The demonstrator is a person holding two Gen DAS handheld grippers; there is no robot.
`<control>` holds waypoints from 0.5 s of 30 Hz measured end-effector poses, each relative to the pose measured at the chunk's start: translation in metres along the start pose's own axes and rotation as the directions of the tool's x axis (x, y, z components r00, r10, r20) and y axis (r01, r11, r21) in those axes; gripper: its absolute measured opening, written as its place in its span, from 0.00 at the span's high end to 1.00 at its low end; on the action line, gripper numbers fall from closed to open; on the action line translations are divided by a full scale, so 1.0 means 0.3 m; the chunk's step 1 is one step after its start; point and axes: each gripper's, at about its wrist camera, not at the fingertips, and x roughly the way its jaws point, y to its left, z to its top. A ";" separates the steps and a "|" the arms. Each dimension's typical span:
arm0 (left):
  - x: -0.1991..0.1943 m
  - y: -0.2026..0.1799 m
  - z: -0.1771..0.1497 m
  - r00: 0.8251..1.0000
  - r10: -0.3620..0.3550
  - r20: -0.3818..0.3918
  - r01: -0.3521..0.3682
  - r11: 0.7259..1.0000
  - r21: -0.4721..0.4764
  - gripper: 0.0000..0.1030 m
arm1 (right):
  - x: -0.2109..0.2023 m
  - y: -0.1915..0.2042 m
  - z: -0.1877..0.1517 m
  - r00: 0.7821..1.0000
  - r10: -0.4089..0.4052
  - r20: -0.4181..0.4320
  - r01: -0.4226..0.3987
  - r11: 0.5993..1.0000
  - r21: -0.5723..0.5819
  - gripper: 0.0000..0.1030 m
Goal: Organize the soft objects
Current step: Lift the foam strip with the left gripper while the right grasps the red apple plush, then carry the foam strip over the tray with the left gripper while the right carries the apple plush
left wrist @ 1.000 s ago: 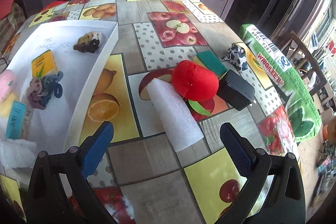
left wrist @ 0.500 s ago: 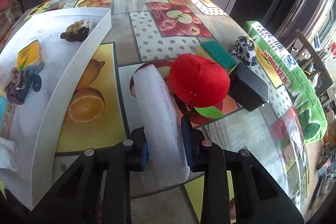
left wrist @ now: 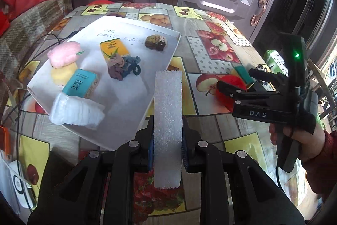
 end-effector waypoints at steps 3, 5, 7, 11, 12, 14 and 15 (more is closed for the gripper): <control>-0.046 0.029 0.015 0.999 0.041 0.033 -0.040 0.999 -0.016 0.81 | 0.067 0.018 -0.002 0.997 -0.023 -0.070 0.022 1.000 -0.014 0.01; -0.070 0.041 0.022 0.997 0.052 0.054 -0.051 0.999 -0.019 0.81 | 0.091 0.029 -0.014 0.994 -0.030 -0.106 0.028 0.999 -0.016 0.08; -0.084 0.046 0.026 0.996 0.055 0.067 -0.054 0.998 -0.019 0.81 | 0.109 0.040 -0.023 0.991 -0.038 -0.131 0.036 0.999 -0.021 0.25; -0.097 0.035 0.032 0.995 0.046 0.084 -0.046 0.999 -0.010 0.81 | 0.087 0.038 -0.036 0.992 -0.001 -0.123 0.003 1.000 0.017 0.42; -0.099 0.031 0.033 0.995 0.043 0.087 -0.043 0.999 -0.005 0.81 | 0.067 0.038 -0.038 0.994 0.007 -0.109 -0.004 1.000 0.026 0.42; -0.107 0.019 0.035 0.995 0.035 0.094 -0.035 0.999 0.004 0.81 | 0.014 0.040 -0.036 0.998 0.014 -0.067 -0.011 0.999 0.041 0.42; -0.112 0.014 0.036 0.995 0.031 0.097 -0.032 0.999 0.007 0.81 | -0.015 0.043 -0.031 0.999 0.017 -0.044 -0.015 0.999 0.047 0.42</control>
